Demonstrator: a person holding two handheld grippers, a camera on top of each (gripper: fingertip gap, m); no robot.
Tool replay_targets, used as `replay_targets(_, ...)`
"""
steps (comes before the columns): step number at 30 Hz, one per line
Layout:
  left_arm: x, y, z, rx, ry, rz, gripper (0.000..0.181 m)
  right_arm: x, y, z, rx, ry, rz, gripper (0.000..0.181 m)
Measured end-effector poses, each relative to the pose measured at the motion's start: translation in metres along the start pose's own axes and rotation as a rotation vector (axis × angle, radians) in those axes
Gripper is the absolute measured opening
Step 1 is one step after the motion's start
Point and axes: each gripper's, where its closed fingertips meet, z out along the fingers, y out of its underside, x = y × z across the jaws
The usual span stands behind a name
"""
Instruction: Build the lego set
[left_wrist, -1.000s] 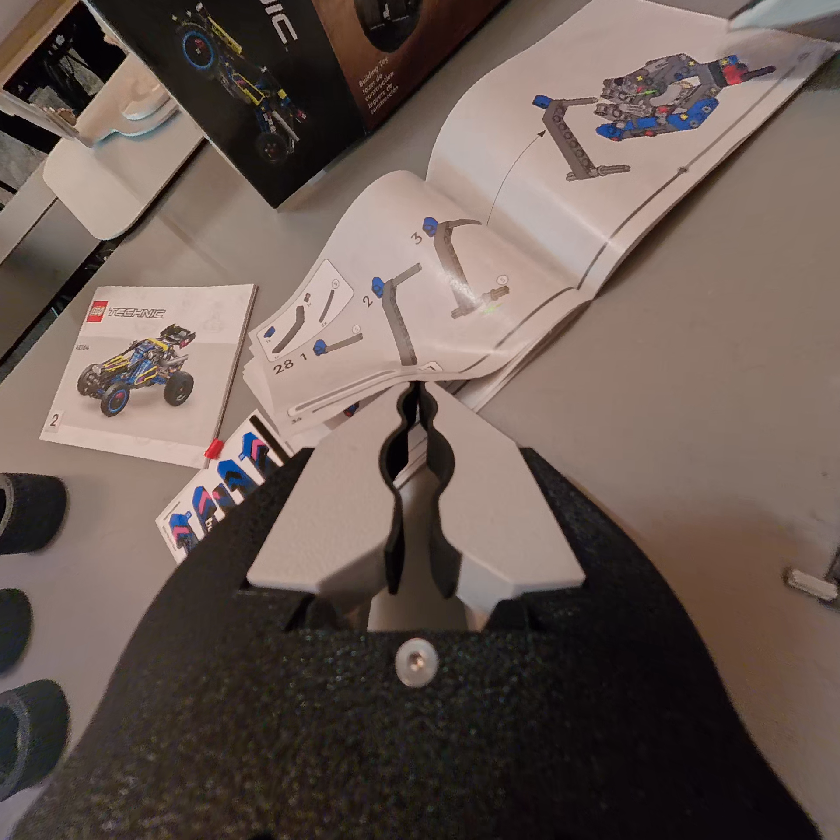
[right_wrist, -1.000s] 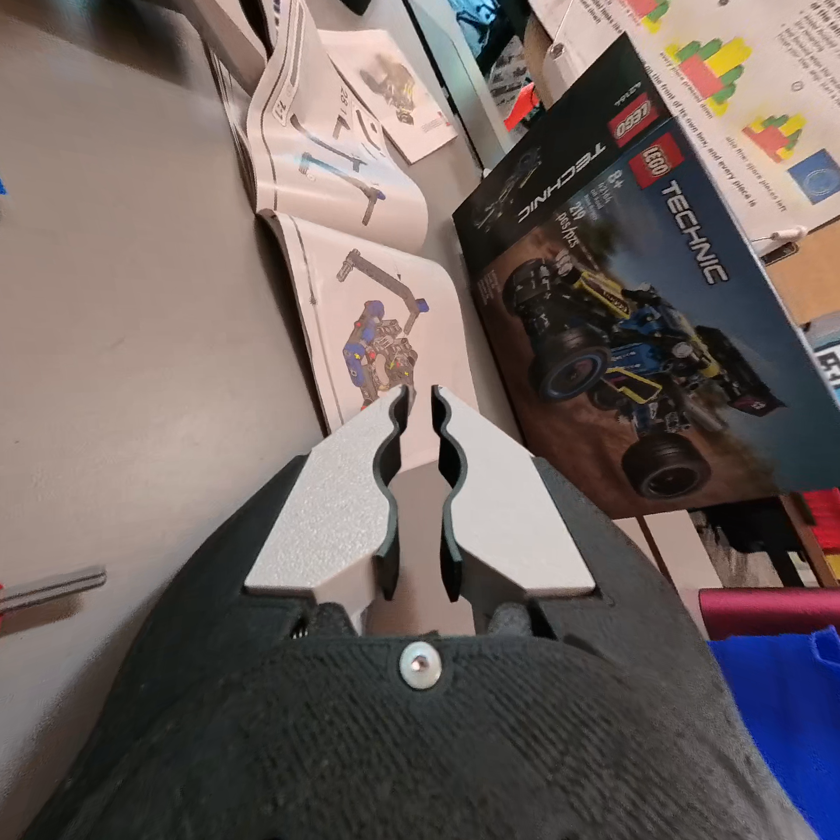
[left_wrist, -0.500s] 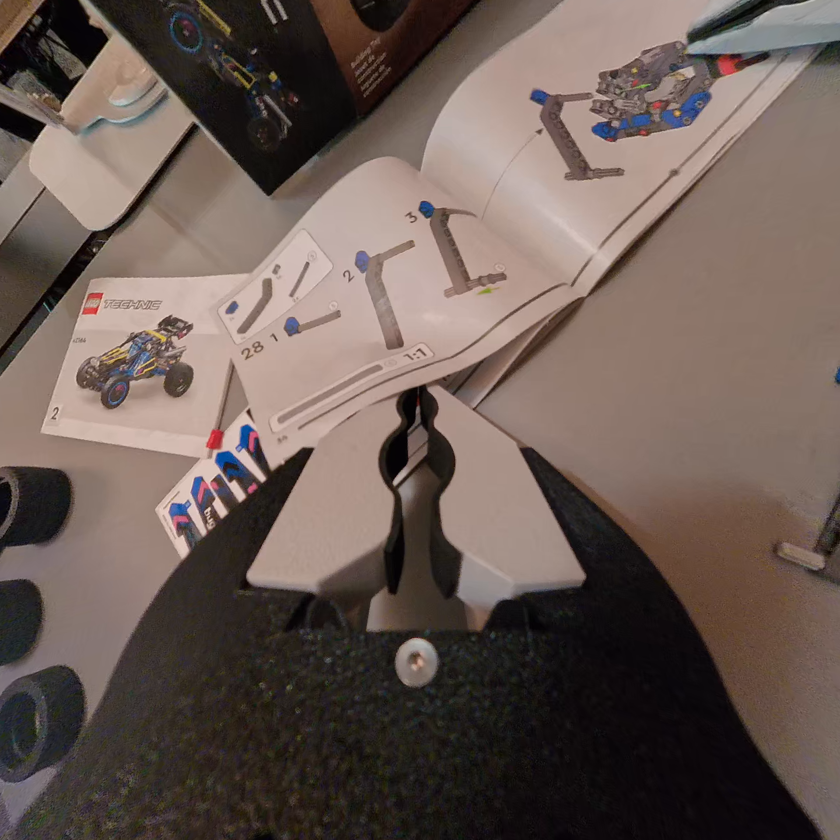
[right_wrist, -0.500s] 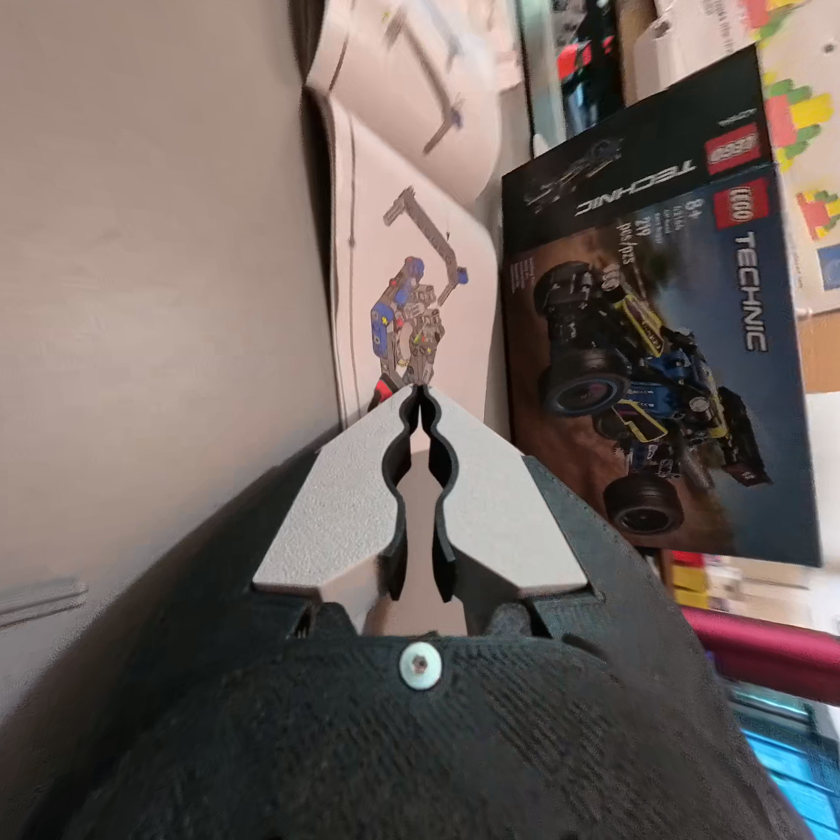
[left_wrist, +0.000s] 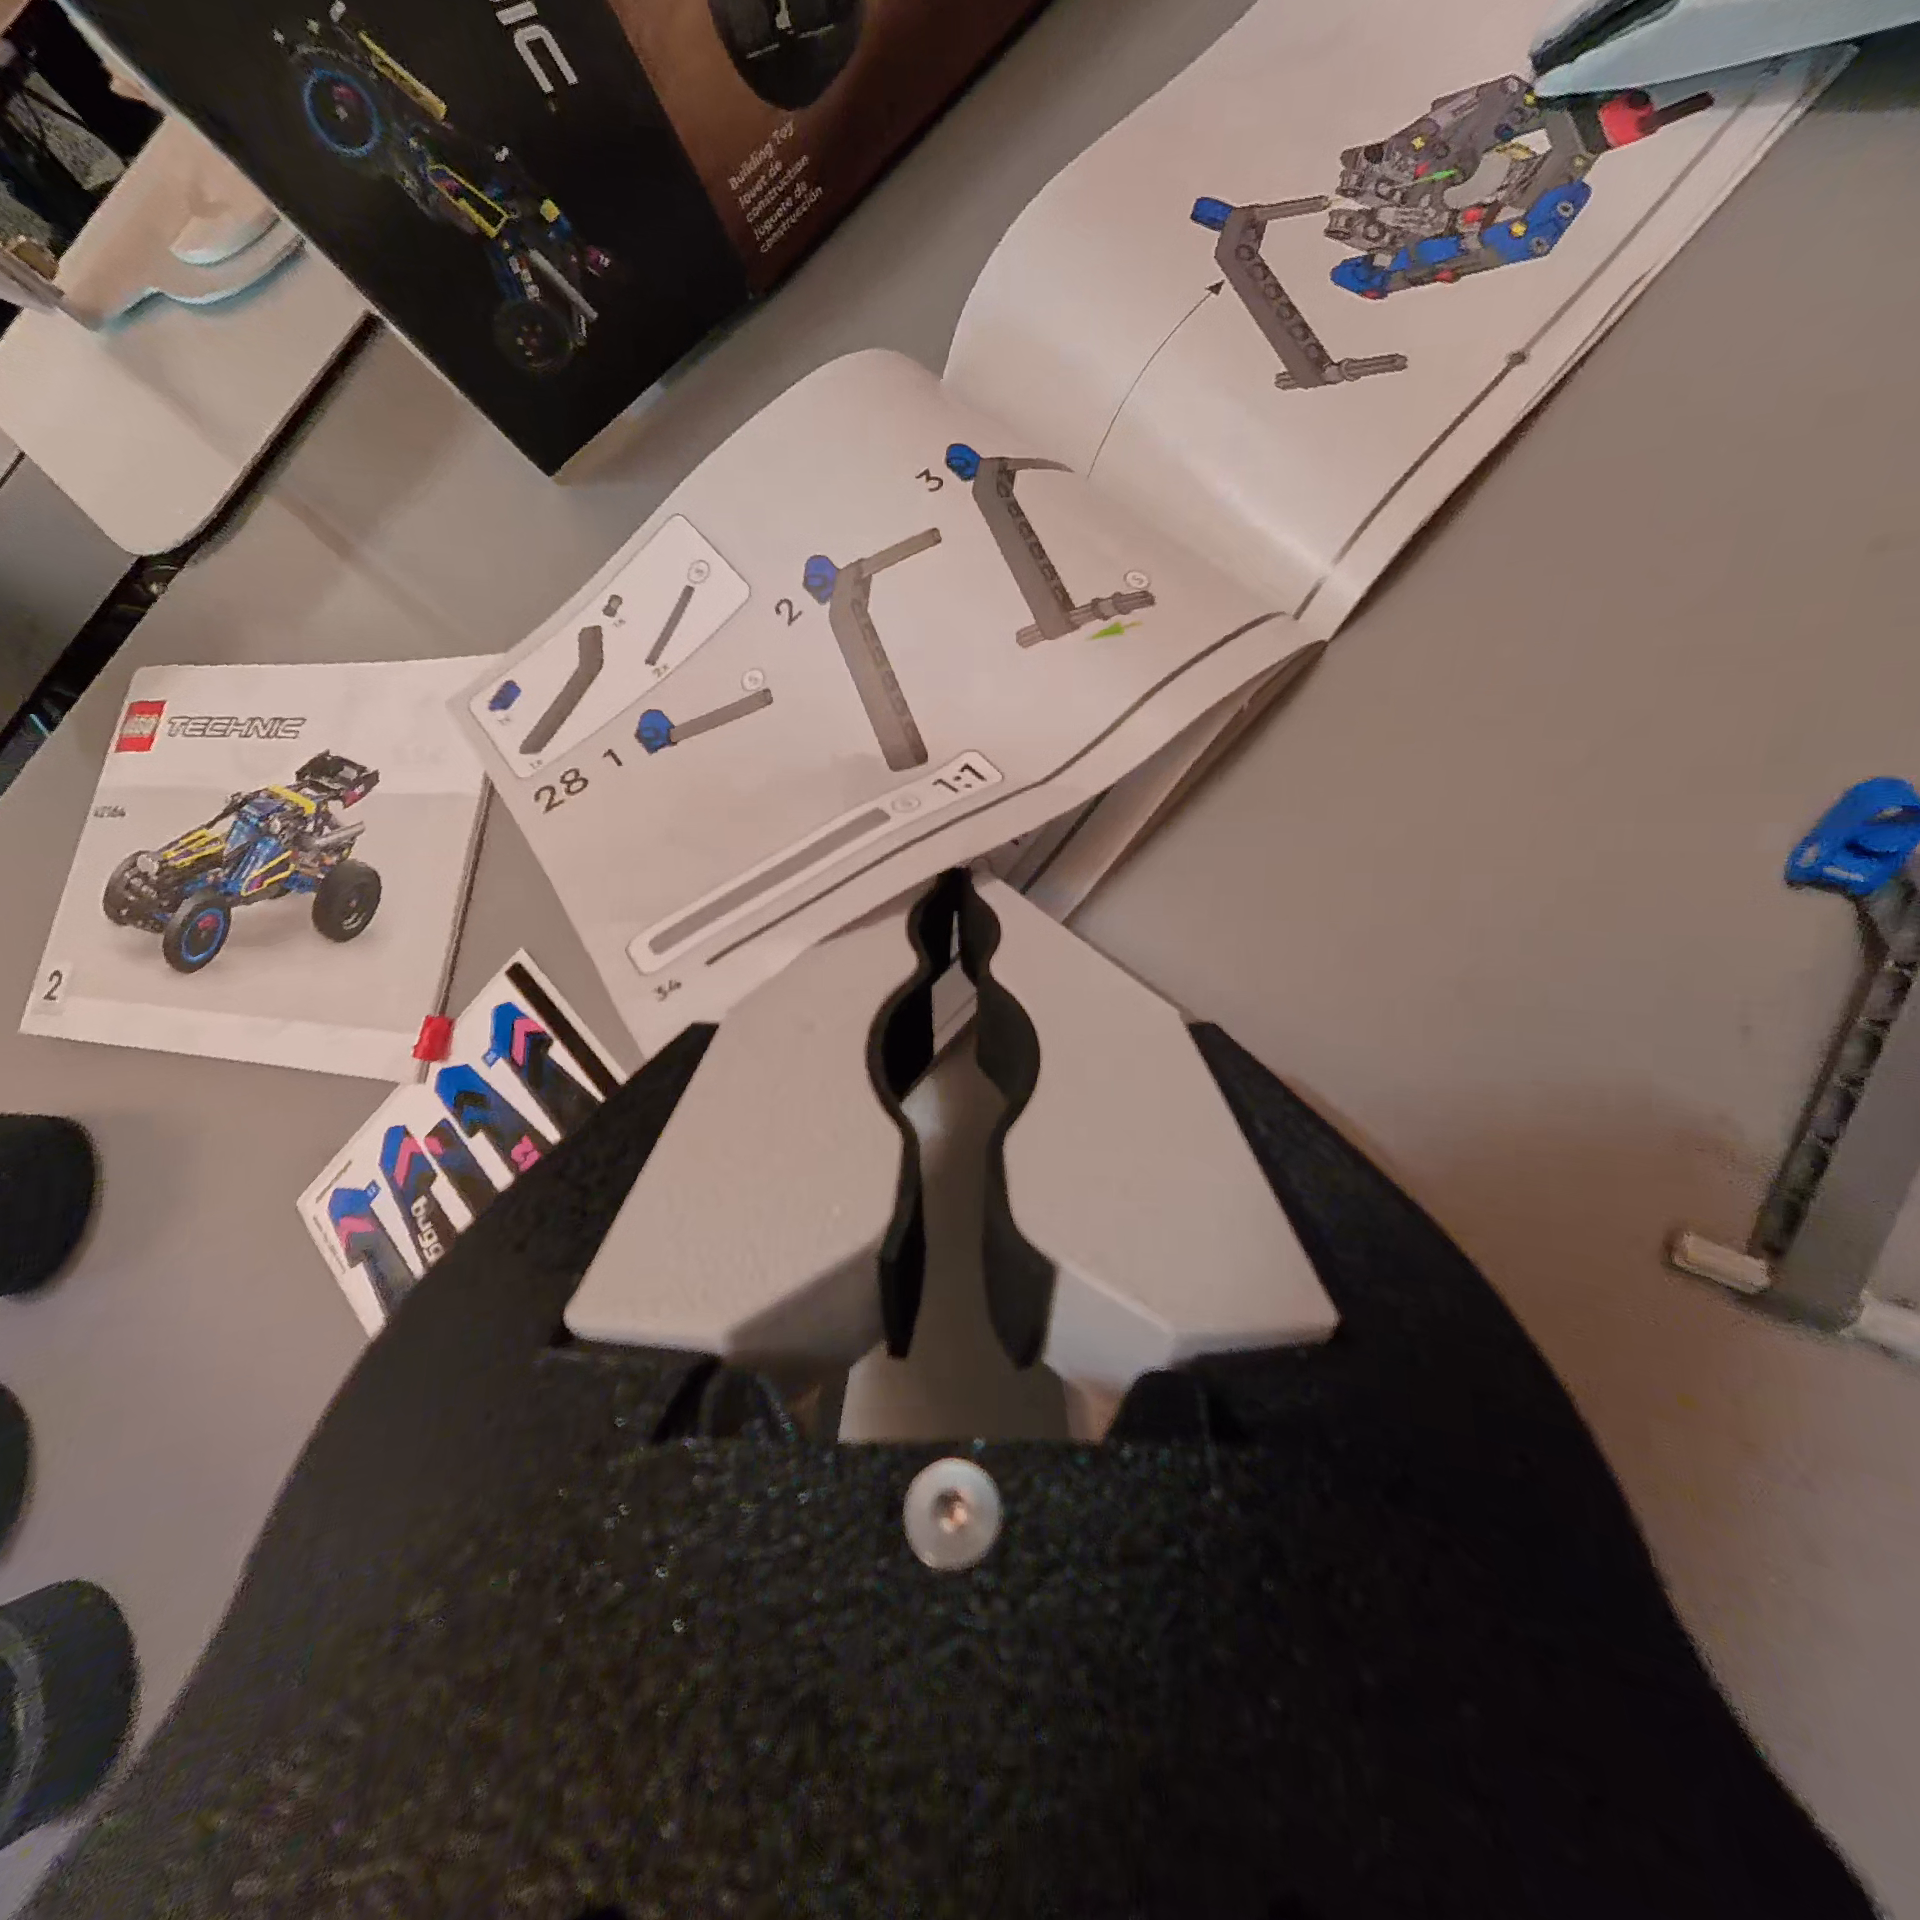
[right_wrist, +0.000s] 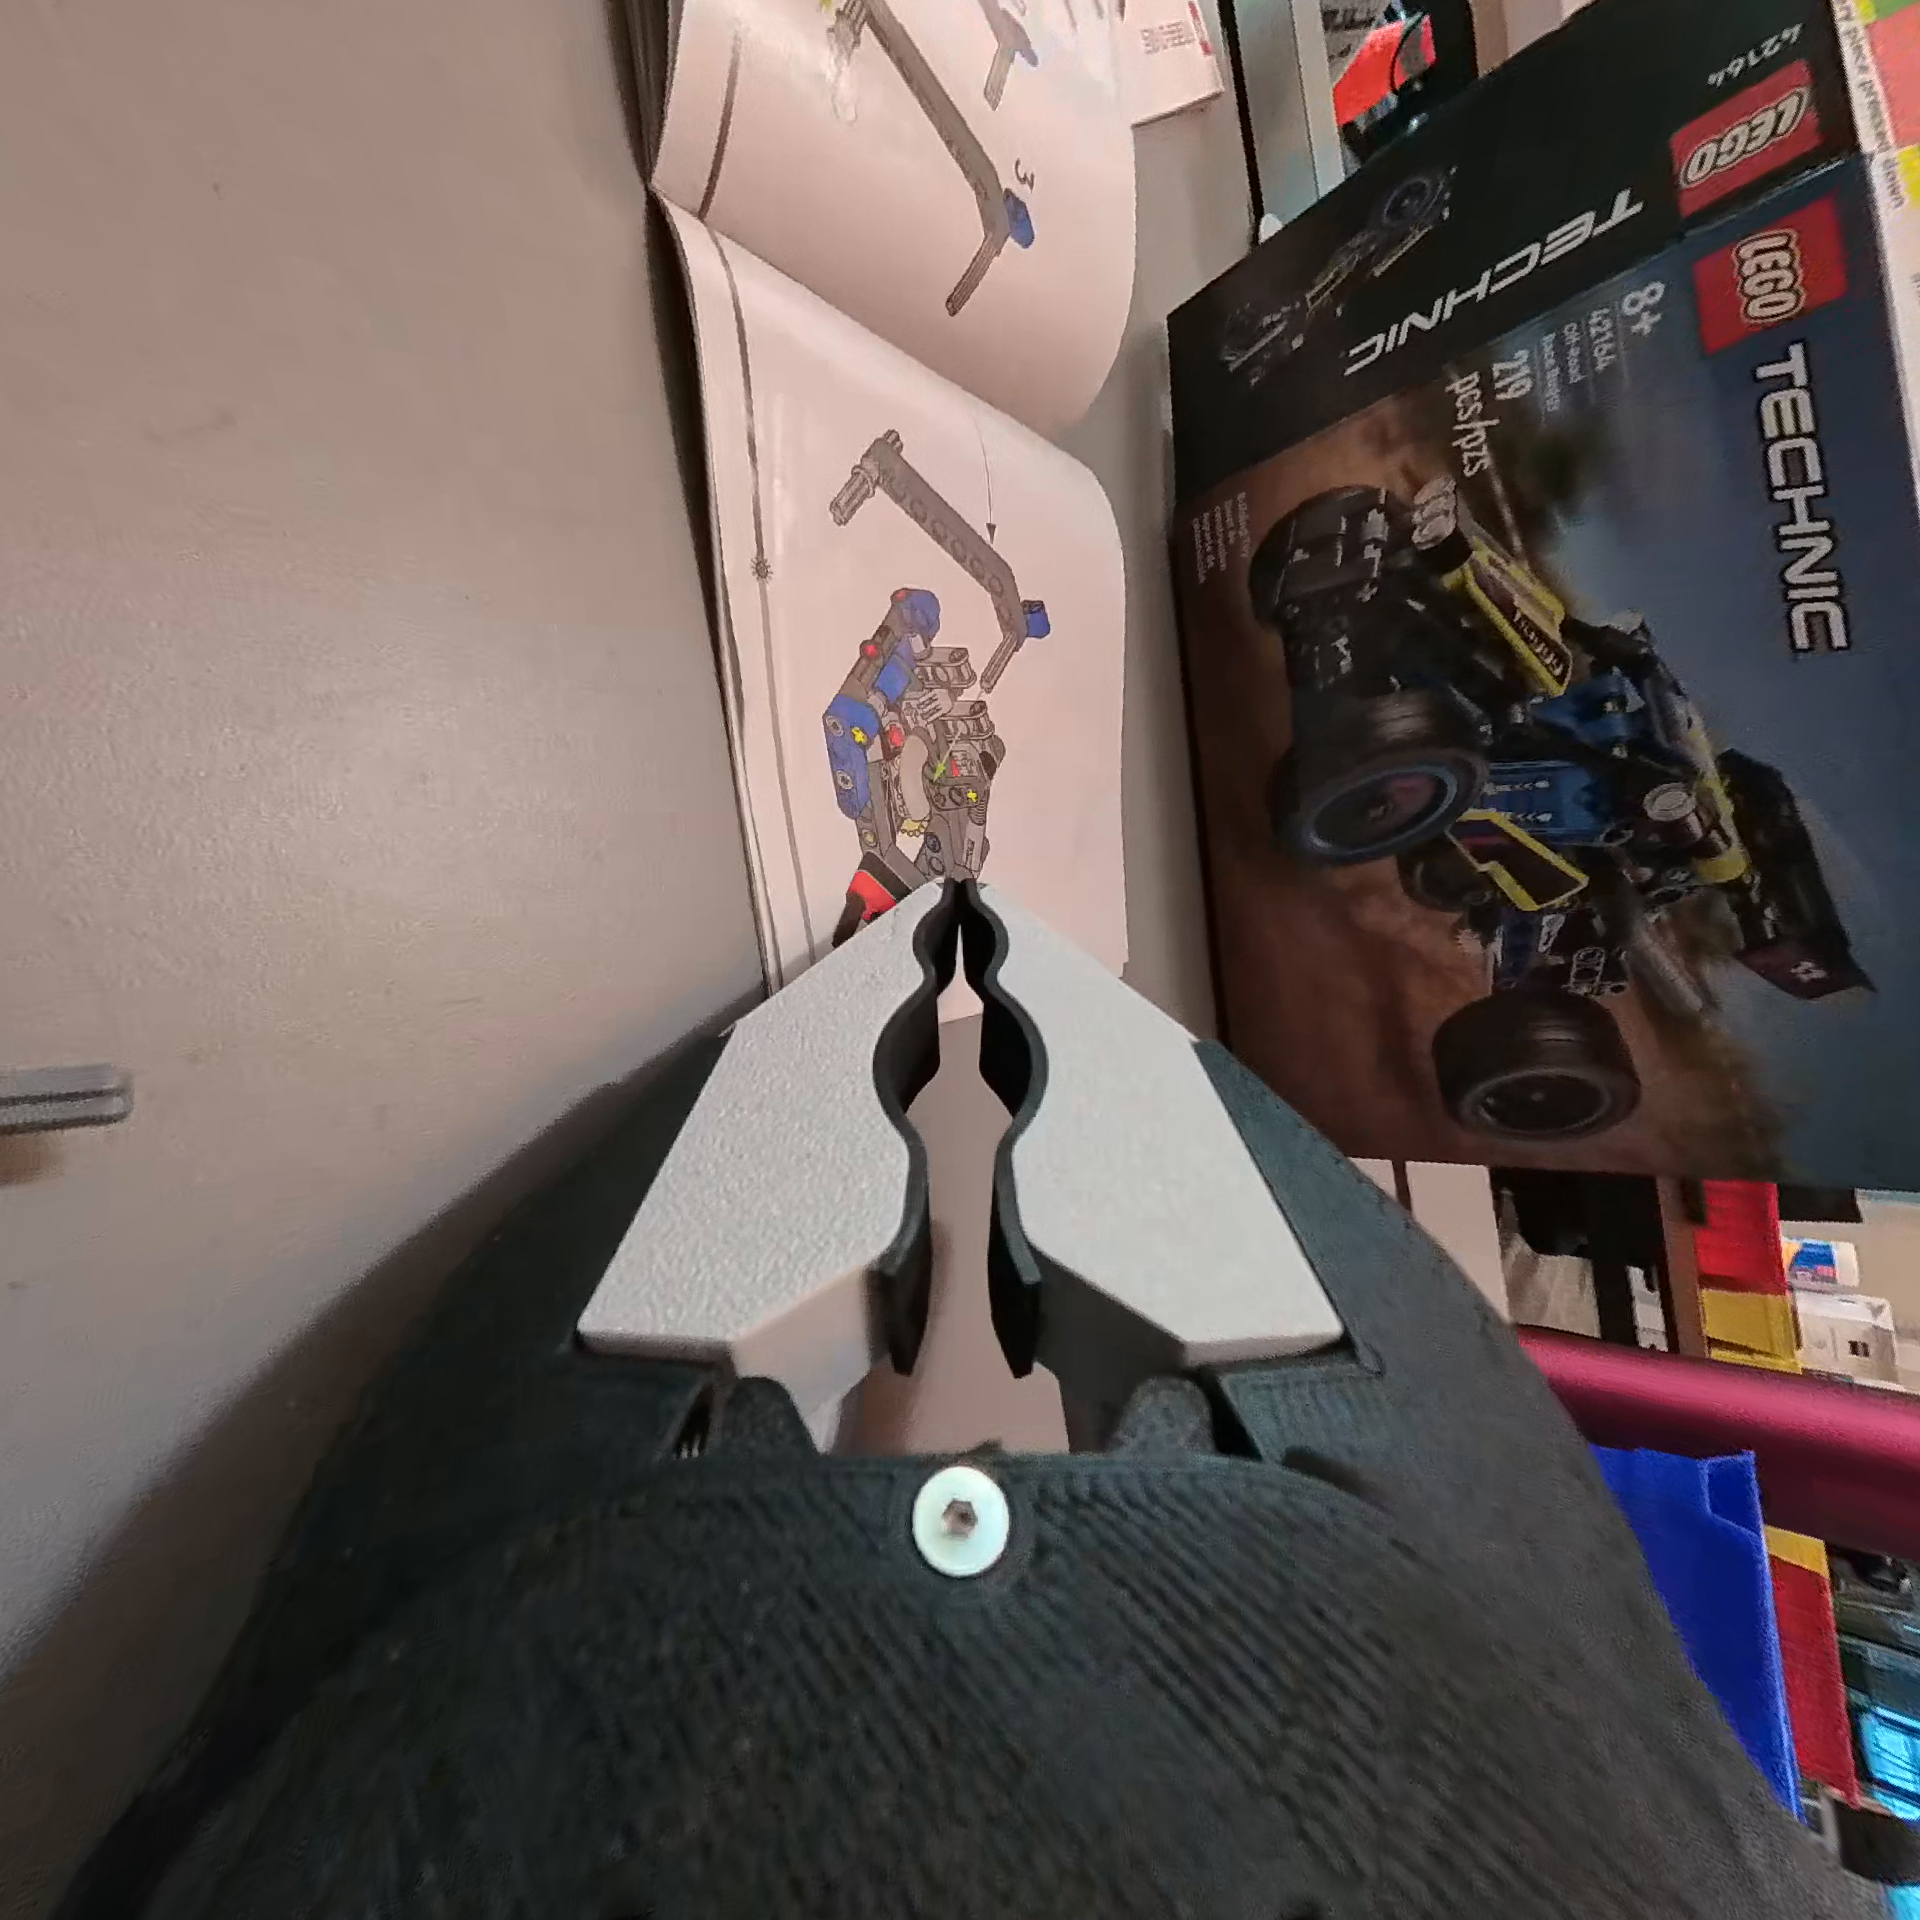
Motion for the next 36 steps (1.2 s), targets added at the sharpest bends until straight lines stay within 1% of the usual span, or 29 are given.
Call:
replay_targets(4, 0.0, 0.0, 0.0, 0.001, 0.005, -0.01, 0.0, 0.003, 0.001, 0.001, -0.026, 0.011, 0.019, 0.0)
replay_targets(6, 0.0, 0.0, 0.0, 0.001, 0.01, -0.016, 0.0, 0.01, -0.009, -0.001, 0.024, 0.001, 0.08, 0.0)
replay_targets(7, 0.0, 0.0, 0.0, -0.001, 0.013, -0.019, 0.0, 0.013, -0.019, -0.001, 0.071, -0.018, 0.13, 0.002)
replay_targets(9, 0.001, 0.0, 0.0, -0.004, 0.02, -0.024, 0.0, 0.011, -0.036, 0.001, 0.122, -0.111, 0.213, 0.005)
replay_targets(10, 0.001, -0.001, 0.0, -0.003, 0.022, -0.025, 0.0, 0.011, -0.041, 0.005, 0.121, -0.146, 0.227, 0.006)
replay_targets(12, 0.001, -0.002, 0.0, 0.005, 0.026, -0.032, 0.0, 0.01, -0.049, 0.017, 0.117, -0.203, 0.223, 0.0)
replay_targets(13, 0.0, -0.005, 0.001, 0.014, 0.022, -0.032, 0.0, 0.013, -0.053, 0.023, 0.119, -0.21, 0.24, 0.0)
replay_targets(14, -0.001, -0.009, 0.001, 0.034, 0.012, -0.031, 0.0, 0.013, -0.057, 0.029, 0.124, -0.228, 0.266, 0.0)
replay_targets(15, -0.003, -0.018, 0.0, 0.066, -0.002, -0.025, 0.0, 0.007, -0.057, 0.033, 0.115, -0.277, 0.284, 0.0)
replay_targets(16, -0.004, -0.03, 0.0, 0.11, -0.017, -0.015, 0.0, 0.001, -0.053, 0.037, 0.081, -0.318, 0.291, 0.0)
replay_targets(17, -0.002, -0.046, -0.002, 0.161, -0.029, 0.002, 0.0, -0.003, -0.047, 0.039, 0.05, -0.321, 0.291, 0.0)
replay_targets(19, 0.012, -0.083, -0.004, 0.266, -0.017, 0.072, 0.0, 0.0, -0.043, 0.038, 0.072, -0.275, 0.321, 0.0)
replay_targets(21, 0.045, -0.109, 0.0, 0.313, 0.067, 0.188, 0.0, 0.003, -0.033, 0.035, 0.046, -0.239, 0.347, 0.0)
replay_targets(23, 0.088, -0.115, 0.007, 0.307, 0.206, 0.317, 0.0, 0.006, -0.023, 0.03, 0.021, -0.199, 0.346, 0.0)
replay_targets(24, 0.104, -0.111, 0.01, 0.288, 0.252, 0.389, 0.0, 0.007, -0.02, 0.027, 0.014, -0.175, 0.347, 0.0)
replay_targets(25, 0.112, -0.102, 0.013, 0.258, 0.255, 0.463, 0.0, 0.007, -0.015, 0.023, 0.005, -0.159, 0.337, 0.0)
replay_targets(27, 0.107, -0.093, 0.012, 0.227, 0.171, 0.553, 0.0, 0.007, -0.007, 0.016, -0.007, -0.127, 0.281, 0.0)
replay_targets(29, 0.103, -0.094, -0.002, 0.269, 0.151, 0.54, 0.0, 0.009, -0.002, 0.012, 0.003, -0.092, 0.226, 0.0)
replay_targets(30, 0.097, -0.096, -0.011, 0.294, 0.147, 0.502, 0.0, 0.009, -0.001, 0.01, 0.015, -0.087, 0.205, 0.0)
replay_targets(32, 0.073, -0.092, -0.022, 0.3, 0.116, 0.404, 0.0, 0.009, 0.001, 0.007, 0.034, -0.083, 0.178, 0.0)
replay_targets(34, 0.033, -0.077, -0.024, 0.239, 0.022, 0.308, 0.0, 0.009, 0.0, 0.005, 0.062, -0.072, 0.167, 0.0)
replay_targets(35, 0.016, -0.067, -0.023, 0.198, -0.002, 0.261, 0.0, 0.01, -0.001, 0.004, 0.075, -0.061, 0.164, 0.0)
replay_targets(36, 0.01, -0.055, -0.02, 0.16, 0.033, 0.222, 0.002, 0.009, -0.001, 0.003, 0.085, -0.053, 0.154, 0.0)
